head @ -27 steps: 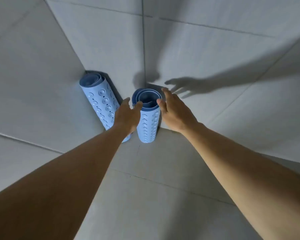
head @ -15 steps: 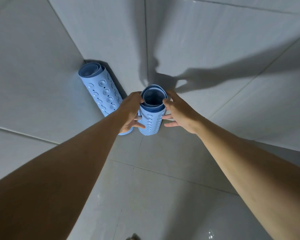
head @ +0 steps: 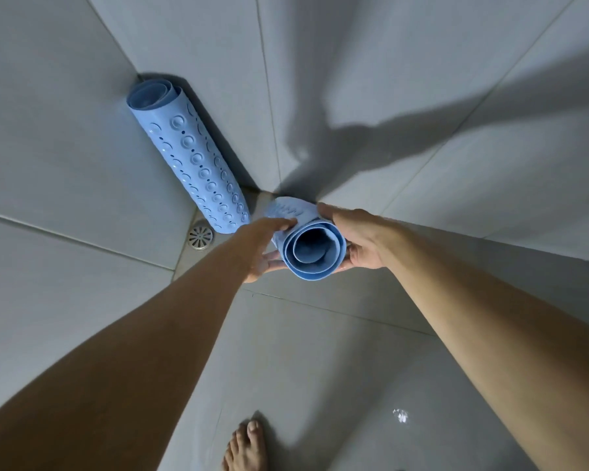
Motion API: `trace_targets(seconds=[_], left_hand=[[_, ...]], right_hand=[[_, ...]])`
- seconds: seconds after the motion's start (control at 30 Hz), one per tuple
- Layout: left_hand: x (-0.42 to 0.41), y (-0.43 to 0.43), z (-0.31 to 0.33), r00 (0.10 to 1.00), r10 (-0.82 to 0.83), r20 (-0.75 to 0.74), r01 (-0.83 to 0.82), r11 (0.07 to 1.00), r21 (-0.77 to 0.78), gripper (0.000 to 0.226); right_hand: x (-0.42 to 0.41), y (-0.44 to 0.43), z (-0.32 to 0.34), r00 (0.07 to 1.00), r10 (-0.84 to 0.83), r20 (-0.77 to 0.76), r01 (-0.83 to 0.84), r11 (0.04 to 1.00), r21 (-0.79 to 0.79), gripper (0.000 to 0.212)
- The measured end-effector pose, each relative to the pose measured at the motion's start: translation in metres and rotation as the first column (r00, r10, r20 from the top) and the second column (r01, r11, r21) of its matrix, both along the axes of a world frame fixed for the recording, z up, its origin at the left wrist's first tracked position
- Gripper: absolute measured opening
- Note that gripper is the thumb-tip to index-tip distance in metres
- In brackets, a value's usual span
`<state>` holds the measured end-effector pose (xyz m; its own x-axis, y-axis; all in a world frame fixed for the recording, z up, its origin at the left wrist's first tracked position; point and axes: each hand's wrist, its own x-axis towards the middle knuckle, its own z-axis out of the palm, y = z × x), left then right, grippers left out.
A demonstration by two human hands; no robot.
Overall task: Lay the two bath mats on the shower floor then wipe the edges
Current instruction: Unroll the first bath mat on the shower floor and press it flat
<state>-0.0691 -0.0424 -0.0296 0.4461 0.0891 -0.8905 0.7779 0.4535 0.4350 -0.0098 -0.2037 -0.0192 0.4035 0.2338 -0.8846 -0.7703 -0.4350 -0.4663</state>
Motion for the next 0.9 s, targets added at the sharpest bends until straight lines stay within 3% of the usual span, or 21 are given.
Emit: trace_targets(seconds=[0.1,0.37,0.53,0.67,0.83,0.9], left_hand=[[-0.014,-0.004,-0.010,0.999,-0.015,-0.030,0.011,0.992,-0.126,0.043],[-0.045,-0.031,-0.021,0.986,-0.157,-0.058,0.151,0.983,-0.101,0.049],[-0.069,-0.062,-0.010,0.958,-0.285,-0.011,0.281,0.951,-0.130,0.042],[-0.097,-0.098,0.007,0.961,-0.274,0.024,0.275,0.950,-0.146,0.040],[-0.126,-0.142,0.017,0.945,-0.326,0.012,0.326,0.938,-0.118,0.081],[-0.130,-0.161,0.018,0.927,-0.374,0.012,0.373,0.921,-0.115,0.087]], right_hand=[[-0.011,-0.011,-0.009,0.998,-0.010,-0.067,0.009,1.000,-0.008,0.030],[-0.043,-0.054,-0.017,0.961,-0.036,-0.272,0.047,0.998,0.034,0.020],[-0.069,-0.091,-0.016,0.965,0.038,-0.261,-0.037,0.999,0.010,0.016],[-0.095,-0.127,0.006,0.972,0.047,-0.231,-0.045,0.999,0.015,0.010],[-0.132,-0.179,0.027,0.980,0.051,-0.192,-0.047,0.999,0.026,0.029],[-0.146,-0.201,0.031,0.985,0.037,-0.171,-0.034,0.999,0.019,0.030]])
